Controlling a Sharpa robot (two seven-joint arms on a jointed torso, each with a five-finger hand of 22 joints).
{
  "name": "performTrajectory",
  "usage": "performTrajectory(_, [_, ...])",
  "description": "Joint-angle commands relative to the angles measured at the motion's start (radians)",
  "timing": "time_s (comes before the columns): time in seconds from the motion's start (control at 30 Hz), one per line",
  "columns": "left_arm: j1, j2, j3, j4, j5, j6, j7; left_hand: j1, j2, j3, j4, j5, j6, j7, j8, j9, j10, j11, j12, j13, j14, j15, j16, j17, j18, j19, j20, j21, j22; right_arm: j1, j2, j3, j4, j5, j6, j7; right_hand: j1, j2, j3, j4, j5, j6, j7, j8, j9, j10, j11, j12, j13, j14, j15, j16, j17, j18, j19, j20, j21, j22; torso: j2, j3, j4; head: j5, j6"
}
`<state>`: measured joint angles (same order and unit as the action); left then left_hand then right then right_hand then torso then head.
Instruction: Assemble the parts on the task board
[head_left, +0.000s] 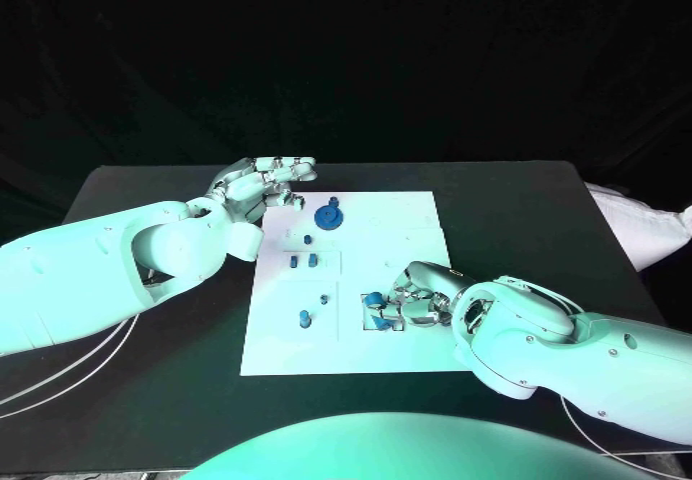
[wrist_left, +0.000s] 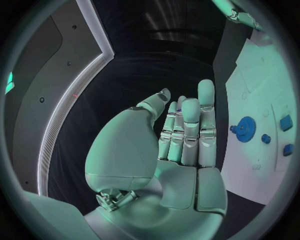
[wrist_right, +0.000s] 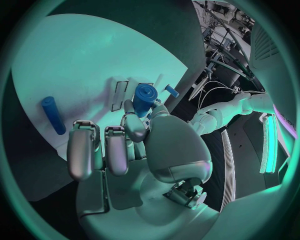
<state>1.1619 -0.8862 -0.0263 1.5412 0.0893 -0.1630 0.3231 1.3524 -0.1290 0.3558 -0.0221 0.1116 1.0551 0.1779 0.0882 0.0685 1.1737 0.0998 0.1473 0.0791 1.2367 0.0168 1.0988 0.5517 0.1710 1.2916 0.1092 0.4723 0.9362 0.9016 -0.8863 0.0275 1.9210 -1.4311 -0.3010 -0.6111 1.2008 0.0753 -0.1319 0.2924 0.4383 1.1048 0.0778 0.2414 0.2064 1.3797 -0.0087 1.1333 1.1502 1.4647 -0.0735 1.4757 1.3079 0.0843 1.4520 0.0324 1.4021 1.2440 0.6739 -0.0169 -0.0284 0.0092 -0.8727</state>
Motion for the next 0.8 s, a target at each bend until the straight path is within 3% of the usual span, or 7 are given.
performTrajectory(0.03, [0.000,0.001,0.001,0.004,-0.003,0.018,0.004,0.002,0.002,-0.007,-0.001,0.000,-0.006,-0.002,-0.002,-0.002,-0.004,0.000,0.003,-0.001,-0.007,-0.003,-0.004,-0.001,0.009,-0.008,0.001,-0.004,-0.001,0.000,0.004,0.000,-0.004,-0.021,0.032,-0.008,-0.033,-0.004,-0.022,-0.001,-0.040,0.017,-0.014,0.003,0.006,0.001,-0.005,-0.009,-0.003,0.073,-0.007,0.003,0.070,-0.020,0.005,-0.004,0.004,0.002,0.000,0.0000,-0.0005,0.002,0.000])
performTrajectory(0.1, [0.000,0.001,0.001,0.004,-0.003,0.018,0.003,0.002,0.002,-0.007,-0.001,0.000,-0.006,-0.002,-0.002,-0.002,-0.004,0.000,0.003,-0.001,-0.007,-0.003,-0.004,-0.001,0.009,-0.008,0.001,-0.004,-0.001,0.000,0.005,0.000,-0.005,-0.022,0.033,-0.008,-0.046,-0.005,-0.034,-0.001,-0.075,0.016,-0.015,0.003,0.011,0.002,-0.005,-0.012,-0.003,0.073,-0.007,0.003,0.069,-0.020,0.005,-0.004,0.004,0.002,0.000,0.0004,-0.0009,0.003,0.000])
performTrajectory(0.27, [0.000,0.000,0.001,0.004,-0.003,0.018,0.003,0.002,0.002,-0.007,-0.001,0.000,-0.006,-0.002,-0.002,-0.002,-0.004,0.000,0.003,-0.001,-0.007,-0.003,-0.004,-0.001,0.009,-0.008,0.001,-0.004,-0.001,0.000,0.008,0.000,-0.008,-0.029,0.023,-0.007,-0.112,-0.014,-0.095,-0.001,-0.262,0.011,-0.014,0.002,0.029,-0.002,-0.004,-0.036,-0.016,0.071,-0.007,-0.001,0.063,-0.020,0.004,-0.004,0.003,0.003,-0.001,0.0007,-0.0013,0.003,0.000])
performTrajectory(0.37, [0.000,0.000,0.001,0.004,-0.003,0.018,0.003,0.002,0.002,-0.008,0.000,0.000,-0.007,-0.002,-0.002,-0.002,-0.004,0.000,0.003,-0.001,-0.007,-0.003,-0.004,-0.001,0.009,-0.008,0.001,-0.004,-0.001,0.000,0.006,0.000,-0.007,-0.039,0.013,-0.006,-0.144,-0.025,-0.127,0.000,-0.327,0.005,-0.012,-0.001,0.039,-0.011,-0.002,-0.060,-0.031,0.070,-0.005,-0.004,0.059,-0.020,0.003,-0.002,0.002,0.002,-0.001,0.0008,-0.0011,0.002,0.000])
performTrajectory(0.5, [0.000,-0.001,0.001,0.004,-0.003,0.018,0.002,0.001,0.002,-0.009,0.000,0.000,-0.007,-0.002,-0.002,-0.002,-0.005,0.000,0.003,-0.001,-0.007,-0.003,-0.004,-0.001,0.009,-0.009,0.001,-0.005,-0.001,0.000,0.002,0.000,-0.002,-0.053,0.006,-0.003,-0.142,-0.035,-0.135,-0.002,-0.333,0.003,-0.011,-0.002,0.045,-0.013,-0.001,-0.071,-0.037,0.070,-0.005,-0.004,0.058,-0.020,0.003,-0.002,0.003,0.003,0.000,0.0014,-0.0014,0.002,0.000])
performTrajectory(0.63, [0.000,0.000,0.001,0.003,-0.003,0.020,0.001,0.001,0.002,-0.009,0.000,0.000,-0.007,-0.002,-0.002,-0.002,-0.005,0.000,0.003,-0.001,-0.007,-0.003,-0.004,-0.001,0.009,-0.009,0.001,-0.005,-0.001,0.000,-0.002,0.000,0.003,-0.071,0.010,-0.002,0.020,-0.043,-0.100,-0.078,-0.316,-0.002,-0.010,-0.004,0.060,-0.012,-0.001,-0.078,-0.036,0.071,-0.005,-0.003,0.061,-0.020,0.003,-0.002,0.003,0.006,0.000,0.0020,-0.0016,0.002,0.000])
performTrajectory(0.8, [0.000,0.000,0.001,0.003,-0.003,0.021,0.001,0.001,0.002,-0.009,0.000,0.000,-0.007,-0.002,-0.002,-0.002,-0.005,0.000,0.003,-0.001,-0.007,-0.003,-0.004,-0.001,0.009,-0.009,0.001,-0.005,-0.001,-0.001,0.000,0.000,0.005,-0.085,0.024,-0.001,0.125,-0.040,-0.076,-0.137,-0.337,-0.004,-0.008,-0.006,0.070,-0.013,-0.001,-0.085,-0.036,0.072,-0.004,0.000,0.068,-0.022,0.005,-0.001,0.007,0.014,0.000,0.0012,-0.0006,0.001,0.000])
